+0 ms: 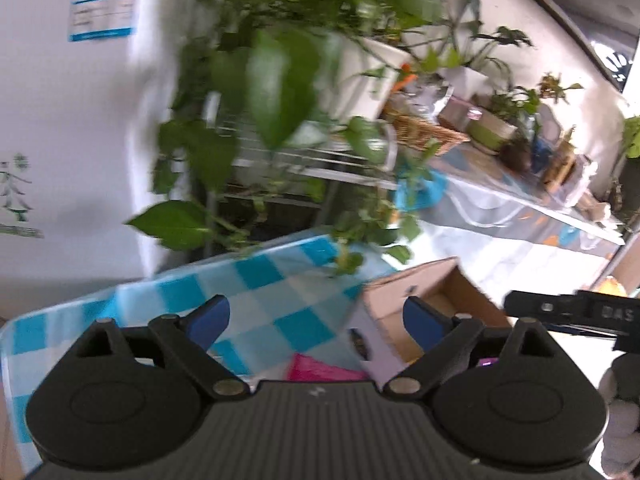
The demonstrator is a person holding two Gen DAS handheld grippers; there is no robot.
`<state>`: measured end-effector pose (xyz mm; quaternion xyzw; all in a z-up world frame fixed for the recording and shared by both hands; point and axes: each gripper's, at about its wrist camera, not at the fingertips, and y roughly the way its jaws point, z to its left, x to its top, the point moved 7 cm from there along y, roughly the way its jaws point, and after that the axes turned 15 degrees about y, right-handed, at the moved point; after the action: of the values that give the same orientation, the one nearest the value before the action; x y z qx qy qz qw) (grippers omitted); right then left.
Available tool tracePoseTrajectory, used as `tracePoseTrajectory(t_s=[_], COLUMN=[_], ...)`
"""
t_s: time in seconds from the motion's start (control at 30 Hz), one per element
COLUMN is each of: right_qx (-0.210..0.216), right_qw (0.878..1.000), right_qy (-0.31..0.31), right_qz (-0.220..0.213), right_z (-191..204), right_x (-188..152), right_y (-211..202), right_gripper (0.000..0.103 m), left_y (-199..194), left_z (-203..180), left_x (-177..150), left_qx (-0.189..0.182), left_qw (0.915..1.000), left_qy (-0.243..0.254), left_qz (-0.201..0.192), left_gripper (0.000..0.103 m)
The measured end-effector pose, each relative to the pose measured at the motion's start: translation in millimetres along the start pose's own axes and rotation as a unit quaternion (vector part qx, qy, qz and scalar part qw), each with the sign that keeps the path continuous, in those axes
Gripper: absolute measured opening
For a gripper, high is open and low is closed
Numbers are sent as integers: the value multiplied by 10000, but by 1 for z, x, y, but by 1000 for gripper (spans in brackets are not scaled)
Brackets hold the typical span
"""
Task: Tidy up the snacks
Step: 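Open the left tool over the box while the right tool releases the purple bag inside, then move the left tool to the silver foil packet while the right tool approaches the red bag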
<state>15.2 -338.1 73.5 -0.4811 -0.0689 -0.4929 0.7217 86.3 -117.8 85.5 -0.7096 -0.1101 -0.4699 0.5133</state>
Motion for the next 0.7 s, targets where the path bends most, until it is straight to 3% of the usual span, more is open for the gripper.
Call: tracePoseTrajectory(t_s=[0.33, 0.7], right_qx=[353, 684], right_qw=[9959, 9827], right_qy=[-720, -1428], right_qz=[417, 959], right_z=[39, 77], right_x=[-32, -77], right_y=[14, 29], right_gripper=[88, 88], left_y=[-1, 30], left_z=[46, 79], left_x=[-24, -45], left_qx=[348, 535], left_qw=[9990, 9949], left_qy=[1, -496], left_qz=[263, 701], left_gripper=[93, 93])
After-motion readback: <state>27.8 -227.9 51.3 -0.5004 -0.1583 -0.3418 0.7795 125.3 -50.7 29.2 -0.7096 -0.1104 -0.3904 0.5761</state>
